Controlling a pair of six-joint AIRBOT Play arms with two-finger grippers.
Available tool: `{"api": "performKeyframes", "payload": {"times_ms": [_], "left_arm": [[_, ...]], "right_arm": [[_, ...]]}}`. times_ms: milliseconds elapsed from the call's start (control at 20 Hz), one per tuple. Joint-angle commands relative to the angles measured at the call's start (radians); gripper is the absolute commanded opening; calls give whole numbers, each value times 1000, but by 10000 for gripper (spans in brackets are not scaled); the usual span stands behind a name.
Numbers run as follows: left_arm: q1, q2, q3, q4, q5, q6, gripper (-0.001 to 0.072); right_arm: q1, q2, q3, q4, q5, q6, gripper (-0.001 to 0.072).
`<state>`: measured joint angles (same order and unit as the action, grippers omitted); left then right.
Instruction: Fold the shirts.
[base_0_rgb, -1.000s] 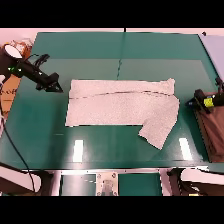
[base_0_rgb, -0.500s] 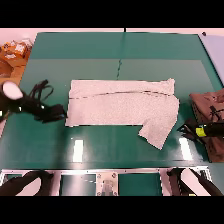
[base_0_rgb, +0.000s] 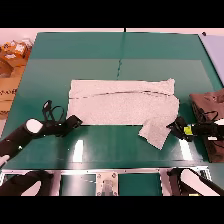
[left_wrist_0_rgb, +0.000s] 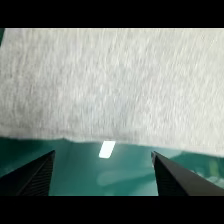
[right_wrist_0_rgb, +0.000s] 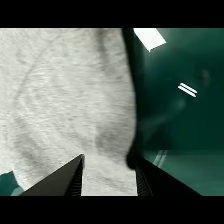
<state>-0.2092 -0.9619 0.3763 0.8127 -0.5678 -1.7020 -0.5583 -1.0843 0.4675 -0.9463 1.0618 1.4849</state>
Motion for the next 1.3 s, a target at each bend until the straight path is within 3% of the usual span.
{"api": "performKeyframes", "payload": {"times_ms": [0, 150, 250, 300, 450, 600, 850, 1000, 1250], "left_arm": [[-67, -59, -33, -95, 209, -52, 706], [-76, -114, -33, -169, 246, -51, 687], [-76, -117, -31, -168, 272, -31, 68], [-76, -117, -24, -163, 270, 3, 18], [-66, -117, -3, -156, 239, 67, 17], [21, -115, 53, -30, 9, 84, 17], [96, -77, 130, 220, -342, 52, 16], [96, -43, 142, 277, -458, 53, 17], [96, -30, 325, 362, -562, 82, 16]], "right_arm": [[47, -47, -3, 15, -74, -5, 368], [52, -50, -1, 31, -87, -5, 367], [52, -51, 1, 52, -89, -5, 366], [52, -53, 1, 69, -89, -18, 339], [52, -53, 3, 90, -69, -79, 14], [51, -50, 35, 9, 35, -99, 13], [51, 86, 48, -194, 139, 62, 13], [51, 200, 49, -278, 212, 129, 13], [53, 289, 145, -158, 271, 130, 13]]}}
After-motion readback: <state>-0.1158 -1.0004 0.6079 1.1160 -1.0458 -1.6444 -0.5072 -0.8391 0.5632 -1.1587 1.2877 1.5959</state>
